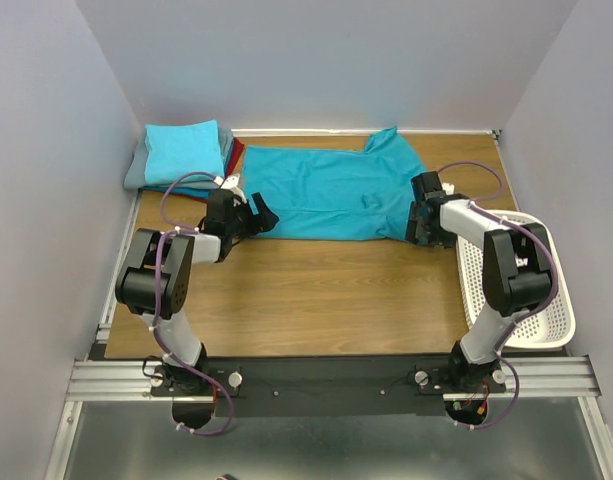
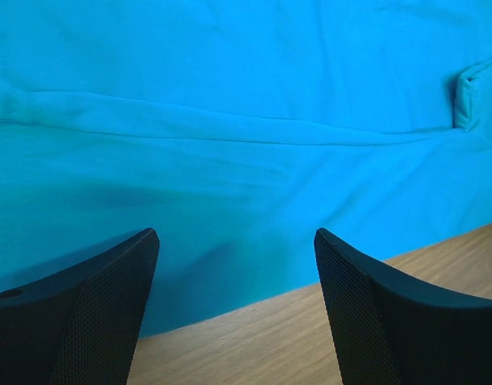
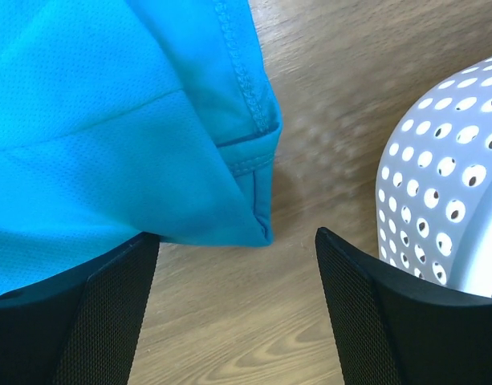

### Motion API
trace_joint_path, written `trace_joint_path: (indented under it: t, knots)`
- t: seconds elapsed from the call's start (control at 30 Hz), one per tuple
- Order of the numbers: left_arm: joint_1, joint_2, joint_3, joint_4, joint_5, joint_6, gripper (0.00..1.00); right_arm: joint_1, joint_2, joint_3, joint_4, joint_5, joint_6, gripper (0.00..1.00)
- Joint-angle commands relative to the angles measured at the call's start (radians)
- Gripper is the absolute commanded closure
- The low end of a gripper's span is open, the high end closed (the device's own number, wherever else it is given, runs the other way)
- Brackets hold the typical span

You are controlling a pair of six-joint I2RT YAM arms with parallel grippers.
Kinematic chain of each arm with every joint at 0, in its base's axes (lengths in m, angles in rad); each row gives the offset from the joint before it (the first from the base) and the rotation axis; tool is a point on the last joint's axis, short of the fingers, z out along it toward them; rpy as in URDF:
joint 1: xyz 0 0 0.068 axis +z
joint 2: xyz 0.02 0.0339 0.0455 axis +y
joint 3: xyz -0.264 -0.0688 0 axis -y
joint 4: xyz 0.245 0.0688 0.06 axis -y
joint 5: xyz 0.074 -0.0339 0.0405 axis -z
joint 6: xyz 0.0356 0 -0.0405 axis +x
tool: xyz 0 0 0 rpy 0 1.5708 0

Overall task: Fold and stack the t-shirts
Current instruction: Fold the tshirt

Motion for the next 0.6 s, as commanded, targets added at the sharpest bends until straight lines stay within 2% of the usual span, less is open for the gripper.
trace_joint_path:
  t: [0.0,0.3,0.57]
  knots:
    - [0.037,-0.007,-0.037,0.067,0.035,0.008,0.14,-0.024,-0.022,-0.026,0.045,-0.025,0.013,0.17]
    - [0.037,-0.016,-0.043,0.061,0.041,0.011,0.14,-0.052,-0.002,-0.035,0.076,-0.058,-0.003,0.32]
    - [0.039,-0.022,-0.041,0.048,0.038,0.023,0.14,-0.075,0.002,-0.037,0.077,-0.044,-0.008,0.33]
